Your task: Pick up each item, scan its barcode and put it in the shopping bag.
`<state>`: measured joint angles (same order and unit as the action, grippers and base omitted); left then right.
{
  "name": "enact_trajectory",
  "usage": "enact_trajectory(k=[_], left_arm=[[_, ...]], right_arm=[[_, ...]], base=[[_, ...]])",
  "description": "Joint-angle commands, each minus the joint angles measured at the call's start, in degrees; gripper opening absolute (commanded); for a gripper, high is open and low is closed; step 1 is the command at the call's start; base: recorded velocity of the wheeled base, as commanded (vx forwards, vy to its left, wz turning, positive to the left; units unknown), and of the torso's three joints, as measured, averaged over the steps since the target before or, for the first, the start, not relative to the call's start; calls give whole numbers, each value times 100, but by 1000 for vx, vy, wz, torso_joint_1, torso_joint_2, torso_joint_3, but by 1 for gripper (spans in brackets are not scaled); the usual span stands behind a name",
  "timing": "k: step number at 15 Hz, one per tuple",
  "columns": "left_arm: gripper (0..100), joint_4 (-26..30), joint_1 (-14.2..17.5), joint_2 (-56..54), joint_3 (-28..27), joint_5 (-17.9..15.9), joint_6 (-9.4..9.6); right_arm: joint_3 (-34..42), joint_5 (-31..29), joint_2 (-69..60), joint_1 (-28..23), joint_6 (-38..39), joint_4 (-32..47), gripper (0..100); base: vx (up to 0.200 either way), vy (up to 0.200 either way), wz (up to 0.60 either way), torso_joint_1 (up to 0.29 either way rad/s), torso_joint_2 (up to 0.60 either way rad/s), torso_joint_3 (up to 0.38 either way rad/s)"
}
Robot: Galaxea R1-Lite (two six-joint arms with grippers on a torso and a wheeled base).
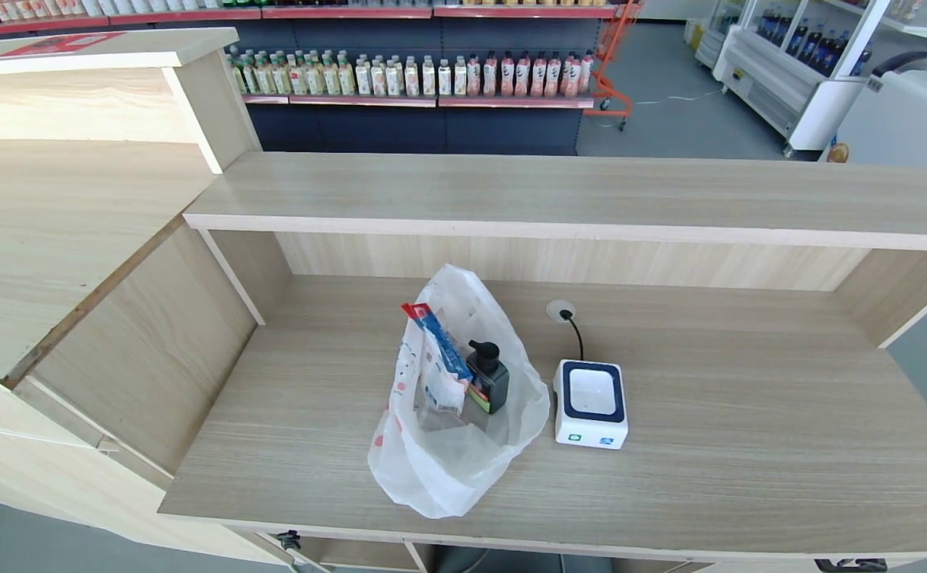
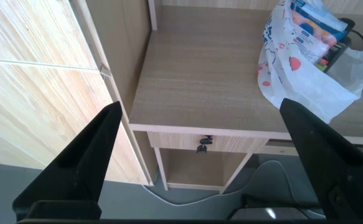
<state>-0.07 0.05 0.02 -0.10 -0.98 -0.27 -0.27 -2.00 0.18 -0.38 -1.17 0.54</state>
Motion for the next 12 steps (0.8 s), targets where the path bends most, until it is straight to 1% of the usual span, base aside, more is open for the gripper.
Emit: enact_trajectory(k=[1,2,12], left_arm=[[100,-1,4,-2,1,1,-8],[100,-1,4,-2,1,1,0],[100,-1,4,-2,1,1,-17]], right_arm=[[0,-2,-18,3,-6,8,100],[0,-2,-18,3,-6,8,0],[0,-2,-18,11,20,17,0]], base=[[0,0,0,0,0,0],[0,0,0,0,0,0],[0,0,0,0,0,0]])
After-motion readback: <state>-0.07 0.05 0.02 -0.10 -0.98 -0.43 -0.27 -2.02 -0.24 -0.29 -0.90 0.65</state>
